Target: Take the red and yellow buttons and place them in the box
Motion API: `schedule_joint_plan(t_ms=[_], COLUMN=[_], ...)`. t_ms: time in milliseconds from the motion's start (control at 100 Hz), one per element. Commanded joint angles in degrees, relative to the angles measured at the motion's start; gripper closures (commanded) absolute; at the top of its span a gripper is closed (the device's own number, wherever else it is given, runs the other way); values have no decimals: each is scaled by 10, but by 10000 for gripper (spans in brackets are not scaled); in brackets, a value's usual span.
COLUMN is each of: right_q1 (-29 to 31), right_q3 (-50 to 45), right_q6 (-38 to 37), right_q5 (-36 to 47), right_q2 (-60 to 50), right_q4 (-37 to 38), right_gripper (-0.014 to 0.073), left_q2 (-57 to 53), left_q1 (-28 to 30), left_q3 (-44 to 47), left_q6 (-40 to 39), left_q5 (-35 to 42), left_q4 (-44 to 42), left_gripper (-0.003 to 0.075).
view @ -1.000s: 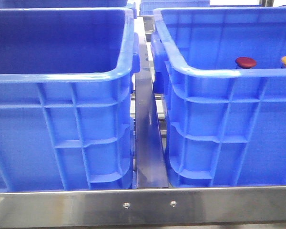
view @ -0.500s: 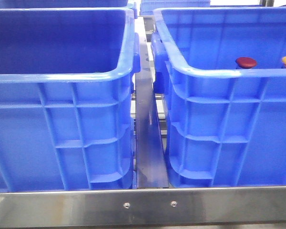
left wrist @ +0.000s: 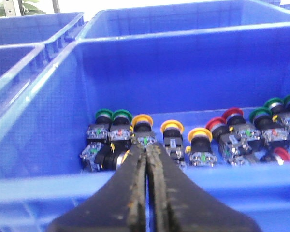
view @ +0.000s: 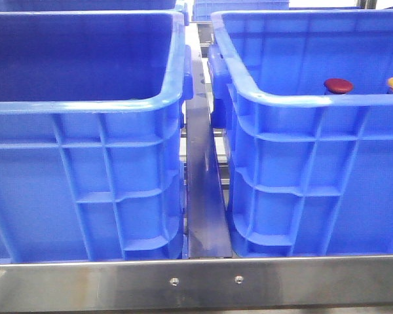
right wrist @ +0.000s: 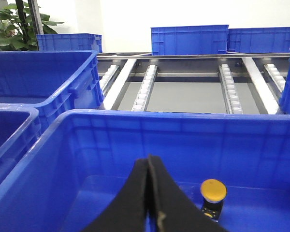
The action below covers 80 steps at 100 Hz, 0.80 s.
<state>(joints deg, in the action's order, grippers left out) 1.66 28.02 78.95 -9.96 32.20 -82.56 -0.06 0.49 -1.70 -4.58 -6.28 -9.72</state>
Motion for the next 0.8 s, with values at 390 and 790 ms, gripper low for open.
schedule_joint_plan(t_ms=[390,790], right_q1=[3,3], right_q3=[15,15], right_q6=[4,4], right_q5=[-1,-1], right_q2=[0,0], right_q4=[-3,-3], right_gripper=[662,662], left_q2=[-21,-21], left_q1=[2,2], left_q3=[43,43], left_q6=[-2,-2], left_q5=[110,109], left_q4=[5,5], left_gripper=[739,739])
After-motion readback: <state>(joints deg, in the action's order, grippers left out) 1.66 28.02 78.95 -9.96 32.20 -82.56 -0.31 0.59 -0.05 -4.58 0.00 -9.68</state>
